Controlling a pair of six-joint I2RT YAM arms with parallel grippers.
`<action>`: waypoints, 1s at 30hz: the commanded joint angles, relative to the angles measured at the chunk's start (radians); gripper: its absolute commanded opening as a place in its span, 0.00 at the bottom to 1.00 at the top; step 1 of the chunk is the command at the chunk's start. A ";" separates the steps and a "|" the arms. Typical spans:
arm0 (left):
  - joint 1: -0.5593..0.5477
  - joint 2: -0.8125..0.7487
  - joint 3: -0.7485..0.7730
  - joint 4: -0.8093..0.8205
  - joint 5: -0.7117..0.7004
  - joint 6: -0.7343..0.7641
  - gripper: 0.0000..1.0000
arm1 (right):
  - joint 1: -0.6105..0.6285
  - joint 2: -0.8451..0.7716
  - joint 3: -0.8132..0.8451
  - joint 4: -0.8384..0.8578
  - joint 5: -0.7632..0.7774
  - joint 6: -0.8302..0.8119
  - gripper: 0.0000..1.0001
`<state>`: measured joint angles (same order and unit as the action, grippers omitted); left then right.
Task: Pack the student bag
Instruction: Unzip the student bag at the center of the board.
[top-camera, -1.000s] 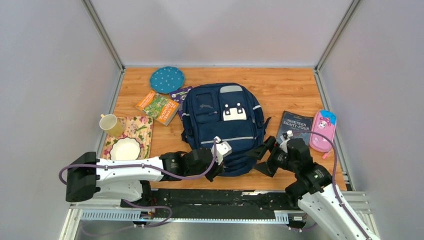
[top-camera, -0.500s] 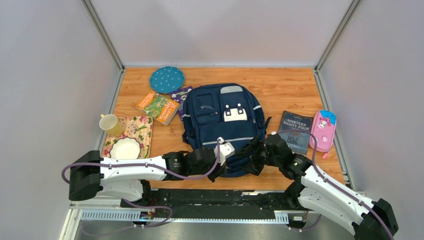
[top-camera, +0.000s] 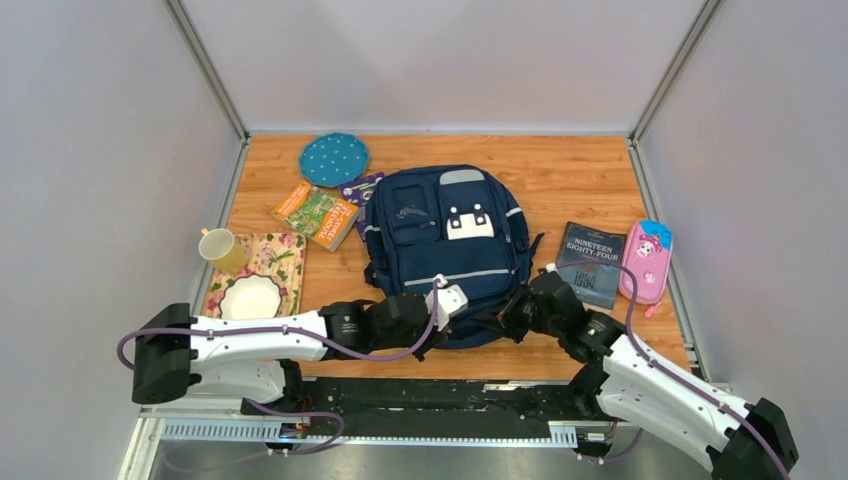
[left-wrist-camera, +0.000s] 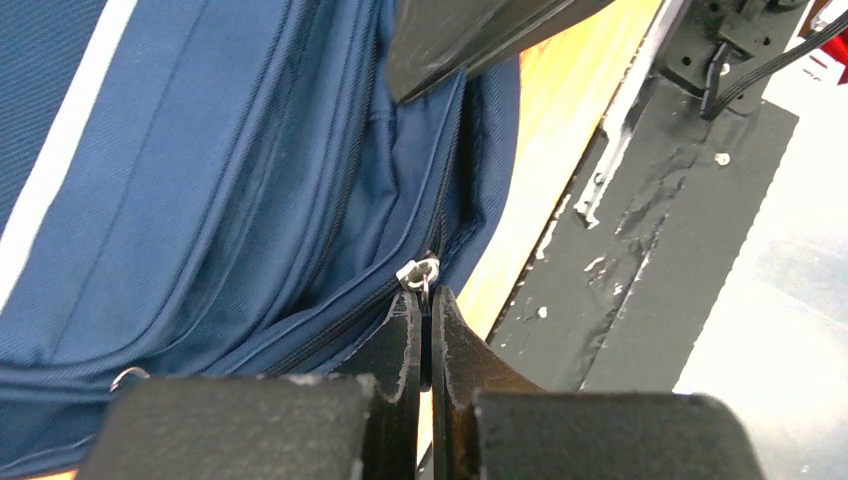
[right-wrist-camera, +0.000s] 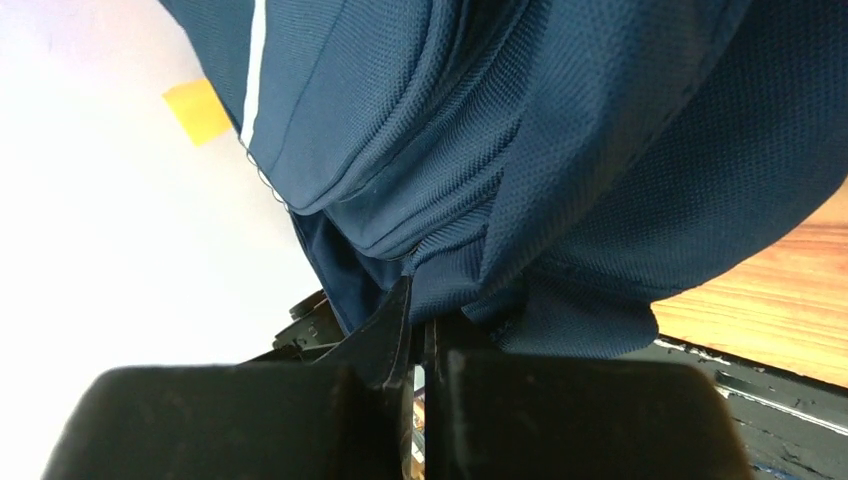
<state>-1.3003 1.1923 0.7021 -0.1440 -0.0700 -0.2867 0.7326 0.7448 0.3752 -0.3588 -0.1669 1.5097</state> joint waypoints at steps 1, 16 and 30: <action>-0.007 -0.120 -0.002 -0.184 -0.094 0.095 0.00 | -0.027 -0.062 0.021 0.017 0.147 -0.058 0.00; 0.176 -0.309 -0.176 -0.357 -0.087 0.040 0.00 | -0.094 -0.055 0.076 -0.017 0.084 -0.152 0.00; 0.383 -0.227 -0.119 -0.317 -0.301 0.021 0.00 | -0.105 -0.001 0.142 0.001 -0.012 -0.226 0.00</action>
<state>-0.9638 0.9768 0.5655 -0.4313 -0.3019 -0.2947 0.6464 0.7341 0.4603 -0.4168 -0.1967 1.3281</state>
